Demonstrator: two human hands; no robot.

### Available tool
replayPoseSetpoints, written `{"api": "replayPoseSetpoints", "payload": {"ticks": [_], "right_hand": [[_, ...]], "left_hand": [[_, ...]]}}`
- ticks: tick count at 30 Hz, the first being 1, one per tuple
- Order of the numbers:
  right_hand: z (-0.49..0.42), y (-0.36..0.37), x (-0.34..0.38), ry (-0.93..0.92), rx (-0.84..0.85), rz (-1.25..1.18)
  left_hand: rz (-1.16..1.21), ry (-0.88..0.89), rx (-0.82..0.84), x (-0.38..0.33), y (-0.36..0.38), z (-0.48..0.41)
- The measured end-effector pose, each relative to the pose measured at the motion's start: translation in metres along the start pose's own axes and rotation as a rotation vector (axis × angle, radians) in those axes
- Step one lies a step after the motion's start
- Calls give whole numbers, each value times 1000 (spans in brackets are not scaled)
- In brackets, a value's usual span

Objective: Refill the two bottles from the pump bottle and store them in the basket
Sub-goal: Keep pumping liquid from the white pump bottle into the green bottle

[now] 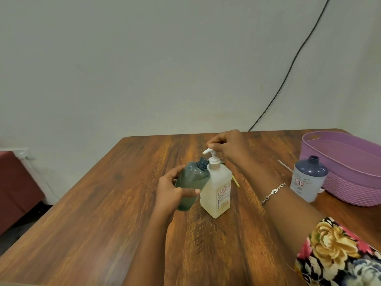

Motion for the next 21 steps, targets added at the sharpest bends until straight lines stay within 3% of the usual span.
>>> {"api": "replayPoseSetpoints", "payload": {"ticks": [14,21], "right_hand": [[2,5,0,36,24,-48],[20,5,14,-113,1,156]], "left_hand": [[187,26,14,6,-3,2],[237,65,12,5,-9,4]]}}
Point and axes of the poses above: each hand's wrist, its own z-axis away from the middle knuckle, its own y-axis out of the palm, x = y × z, the point moved 3 cm from there along -z, towards the middle knuckle, and after that the axes turned 6 degrees about z, right-handed, at the moved point
